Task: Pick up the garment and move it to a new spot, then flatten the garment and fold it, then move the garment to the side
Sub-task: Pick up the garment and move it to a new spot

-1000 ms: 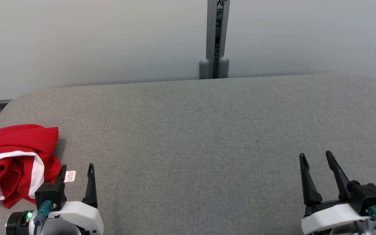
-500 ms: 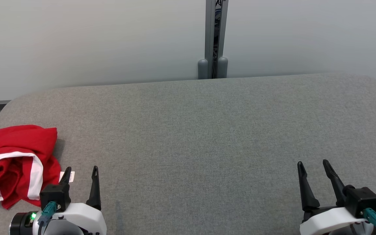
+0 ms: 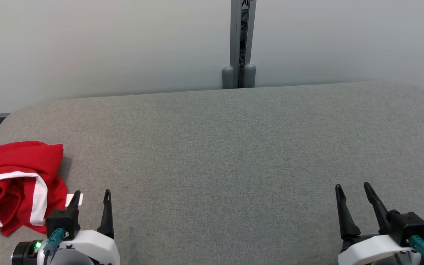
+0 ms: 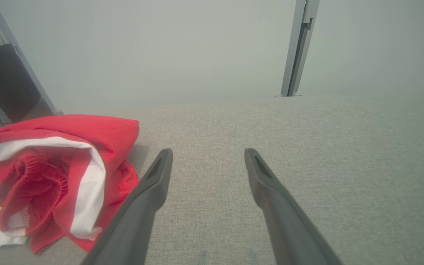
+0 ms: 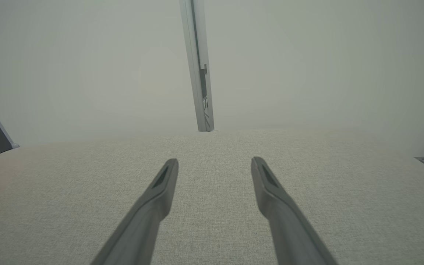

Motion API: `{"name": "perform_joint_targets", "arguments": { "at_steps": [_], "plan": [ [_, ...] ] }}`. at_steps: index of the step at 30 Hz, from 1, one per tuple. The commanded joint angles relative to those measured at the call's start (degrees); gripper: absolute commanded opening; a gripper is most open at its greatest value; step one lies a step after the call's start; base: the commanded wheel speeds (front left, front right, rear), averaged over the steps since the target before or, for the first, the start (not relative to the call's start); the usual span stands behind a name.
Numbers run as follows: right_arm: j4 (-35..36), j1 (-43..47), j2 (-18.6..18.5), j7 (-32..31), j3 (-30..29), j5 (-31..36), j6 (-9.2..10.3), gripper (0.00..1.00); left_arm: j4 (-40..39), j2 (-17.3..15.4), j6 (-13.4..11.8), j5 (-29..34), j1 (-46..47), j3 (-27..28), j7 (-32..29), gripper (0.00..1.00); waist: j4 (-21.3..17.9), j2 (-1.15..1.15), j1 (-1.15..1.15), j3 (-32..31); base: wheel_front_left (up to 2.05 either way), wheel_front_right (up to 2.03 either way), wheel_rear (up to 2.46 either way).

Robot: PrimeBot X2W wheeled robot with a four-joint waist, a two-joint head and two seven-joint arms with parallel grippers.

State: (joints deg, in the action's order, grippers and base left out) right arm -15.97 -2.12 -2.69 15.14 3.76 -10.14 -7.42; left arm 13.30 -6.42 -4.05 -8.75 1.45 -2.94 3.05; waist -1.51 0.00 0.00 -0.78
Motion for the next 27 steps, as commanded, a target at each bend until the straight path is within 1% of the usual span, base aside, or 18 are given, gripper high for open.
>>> {"name": "perform_joint_targets", "arguments": {
  "at_steps": [1, 5, 10, 15, 25, 26, 27],
  "plan": [
    [-0.19, -0.48, -0.31, 0.19, -0.27, 0.09, -0.13, 1.00, 0.07, -0.41, -0.21, -0.31, 0.52, 0.00, 0.29, 1.00, 0.00, 0.00, 0.00, 0.02, 0.00, 0.00, 0.00],
    [-0.33, -0.35, -0.30, 0.19, -0.51, 0.14, -0.13, 1.00, 0.35, -0.50, -0.33, -0.39, 0.91, -0.25, 0.34, 1.00, 0.30, 0.00, 0.00, 0.05, 0.00, 0.00, 0.00],
    [-0.35, -0.11, -0.29, 0.19, -0.22, 0.12, -0.13, 1.00, 0.73, -0.52, -0.65, -0.86, 1.48, -0.15, 0.55, 1.00, 2.18, 0.00, 0.00, -0.07, 0.00, 0.00, 0.00],
    [-0.34, 0.24, -0.29, 0.19, 0.93, 0.03, -0.13, 1.00, 1.00, -0.96, -0.85, -1.25, 1.32, 0.10, 0.98, 1.00, 5.89, 0.00, 0.00, -0.33, 0.00, 0.00, 0.00],
    [0.12, 0.67, -0.31, 0.18, 2.90, -1.21, -0.13, 1.00, 0.41, -1.31, -1.55, -1.91, 0.12, 0.32, 1.01, 1.00, 15.53, 0.00, 0.00, -1.06, 0.00, 0.00, 0.00],
    [0.12, 0.67, -0.31, 0.18, 2.90, -1.21, -0.13, 1.00, 0.41, -1.31, -1.55, -1.91, 0.12, 0.32, 1.01, 1.00, 15.53, 0.00, 0.00, -1.06, 0.00, 0.00, 0.00],
    [0.18, 0.66, -0.31, 0.19, 3.12, -1.11, -0.13, 1.00, 0.29, -1.51, -1.58, -1.97, 0.07, 0.38, 0.92, 1.00, 16.34, 0.00, 0.00, -1.13, 0.00, 0.00, 0.00]
  ]
}}
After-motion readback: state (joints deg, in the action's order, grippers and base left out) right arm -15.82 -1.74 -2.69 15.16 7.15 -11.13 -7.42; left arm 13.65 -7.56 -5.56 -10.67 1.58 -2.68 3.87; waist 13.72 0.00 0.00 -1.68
